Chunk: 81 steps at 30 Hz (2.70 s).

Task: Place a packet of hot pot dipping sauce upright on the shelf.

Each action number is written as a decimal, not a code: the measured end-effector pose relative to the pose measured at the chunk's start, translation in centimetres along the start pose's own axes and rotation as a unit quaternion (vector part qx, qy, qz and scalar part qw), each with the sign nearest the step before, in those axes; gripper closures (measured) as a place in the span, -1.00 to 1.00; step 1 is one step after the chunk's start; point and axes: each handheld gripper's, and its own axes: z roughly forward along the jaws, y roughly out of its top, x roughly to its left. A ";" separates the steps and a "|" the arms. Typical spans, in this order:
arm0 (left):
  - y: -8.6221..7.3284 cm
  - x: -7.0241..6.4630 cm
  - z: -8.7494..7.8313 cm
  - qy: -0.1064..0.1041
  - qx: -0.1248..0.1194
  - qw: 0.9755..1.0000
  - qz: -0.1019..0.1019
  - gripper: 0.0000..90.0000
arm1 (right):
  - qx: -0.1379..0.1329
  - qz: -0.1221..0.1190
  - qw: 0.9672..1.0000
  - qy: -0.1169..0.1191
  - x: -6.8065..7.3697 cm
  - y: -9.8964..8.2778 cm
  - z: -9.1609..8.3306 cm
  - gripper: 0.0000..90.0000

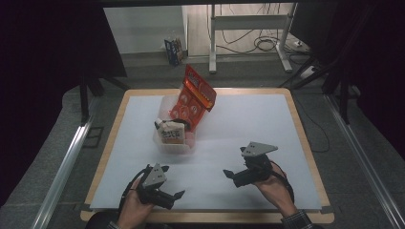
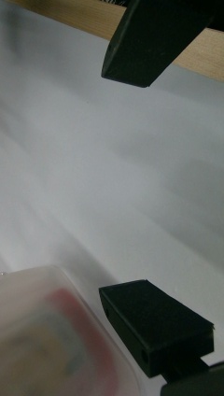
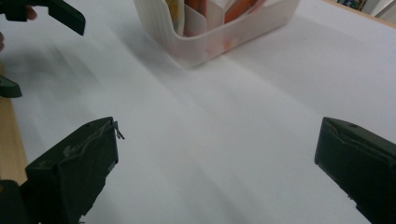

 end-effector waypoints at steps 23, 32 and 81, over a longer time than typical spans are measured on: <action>0.0 -0.1 0.2 0.001 0.005 1.000 0.002 -0.98 | 0.018 0.014 0.999 -0.032 -1.3 -2.7 -2.6 -1.00; 0.0 -0.1 0.3 0.003 0.010 1.000 0.005 -0.99 | 0.014 0.049 0.997 -0.053 -2.0 -4.1 -3.8 -1.00; 0.0 -0.3 0.6 0.001 0.016 1.000 0.008 -0.99 | 0.051 0.101 0.985 -0.130 -4.6 -11.3 -9.0 -1.00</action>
